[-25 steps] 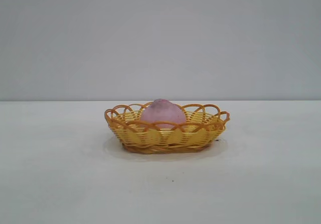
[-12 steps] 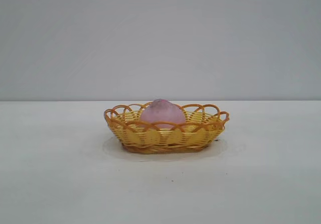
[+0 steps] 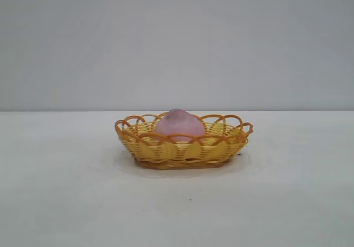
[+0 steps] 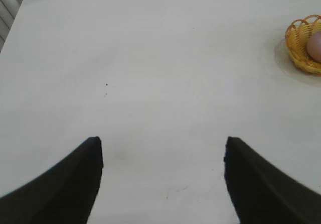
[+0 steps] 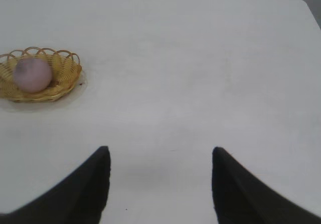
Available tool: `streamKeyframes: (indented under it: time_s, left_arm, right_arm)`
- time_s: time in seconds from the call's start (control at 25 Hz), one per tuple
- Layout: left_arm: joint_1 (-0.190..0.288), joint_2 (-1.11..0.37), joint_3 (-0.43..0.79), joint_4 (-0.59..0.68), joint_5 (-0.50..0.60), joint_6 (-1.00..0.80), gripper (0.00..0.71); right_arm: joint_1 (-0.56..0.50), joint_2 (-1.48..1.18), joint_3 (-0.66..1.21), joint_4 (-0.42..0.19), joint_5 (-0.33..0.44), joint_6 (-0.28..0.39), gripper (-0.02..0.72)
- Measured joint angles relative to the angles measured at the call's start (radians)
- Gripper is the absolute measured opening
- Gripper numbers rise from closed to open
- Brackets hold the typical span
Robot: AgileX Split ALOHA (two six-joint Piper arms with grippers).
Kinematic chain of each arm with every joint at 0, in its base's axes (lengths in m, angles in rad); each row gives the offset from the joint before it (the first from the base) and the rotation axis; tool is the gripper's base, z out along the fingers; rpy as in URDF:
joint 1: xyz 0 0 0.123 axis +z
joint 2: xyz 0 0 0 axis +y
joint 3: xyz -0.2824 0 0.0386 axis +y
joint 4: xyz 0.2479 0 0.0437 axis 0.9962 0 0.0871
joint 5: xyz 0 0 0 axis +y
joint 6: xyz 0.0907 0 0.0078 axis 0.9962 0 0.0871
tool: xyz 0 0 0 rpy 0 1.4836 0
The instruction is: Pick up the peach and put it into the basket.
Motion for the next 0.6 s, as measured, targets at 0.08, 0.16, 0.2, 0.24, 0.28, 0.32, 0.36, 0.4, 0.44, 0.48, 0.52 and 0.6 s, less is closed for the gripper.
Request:
streamKeyframes:
  time_s: [0.08, 0.16, 0.2, 0.24, 0.28, 0.32, 0.36, 0.4, 0.44, 0.48, 0.52, 0.6]
  left_arm:
    - [0.000, 0.000, 0.000, 0.000, 0.000, 0.000, 0.491]
    - [0.000, 0.000, 0.000, 0.000, 0.000, 0.000, 0.491]
    - [0.000, 0.000, 0.000, 0.000, 0.000, 0.000, 0.491]
    - [0.000, 0.000, 0.000, -0.002, 0.000, 0.000, 0.491]
    - [0.000, 0.000, 0.000, -0.003, 0.000, 0.000, 0.491]
    - [0.000, 0.000, 0.000, -0.006, 0.000, 0.000, 0.491]
    - [0.000, 0.000, 0.000, -0.007, 0.000, 0.000, 0.491]
    - [0.000, 0.000, 0.000, -0.008, 0.000, 0.000, 0.491]
    - [0.000, 0.000, 0.000, -0.008, 0.000, 0.000, 0.491]
    - [0.000, 0.000, 0.000, -0.008, 0.000, 0.000, 0.491]
    - [0.000, 0.000, 0.000, -0.008, 0.000, 0.000, 0.491]
    - [0.000, 0.000, 0.000, -0.011, 0.000, 0.000, 0.491]
  right_arm:
    - [0.000, 0.000, 0.000, 0.000, 0.000, 0.000, 0.387]
    - [0.000, 0.000, 0.000, 0.000, 0.000, 0.000, 0.387]
    - [0.000, 0.000, 0.000, 0.000, 0.000, 0.000, 0.387]
    - [0.000, 0.000, 0.000, 0.000, 0.000, 0.000, 0.387]
    - [0.000, 0.000, 0.000, 0.000, 0.000, 0.000, 0.387]
    - [0.000, 0.000, 0.000, 0.000, 0.000, 0.000, 0.387]
    - [0.000, 0.000, 0.000, 0.000, 0.000, 0.000, 0.387]
    - [0.000, 0.000, 0.000, 0.000, 0.000, 0.000, 0.387]
    - [0.000, 0.000, 0.000, 0.000, 0.000, 0.000, 0.387]
    - [0.000, 0.000, 0.000, 0.000, 0.000, 0.000, 0.387]
    - [0.000, 0.000, 0.000, 0.000, 0.000, 0.000, 0.387]
    - [0.000, 0.000, 0.000, 0.000, 0.000, 0.000, 0.387]
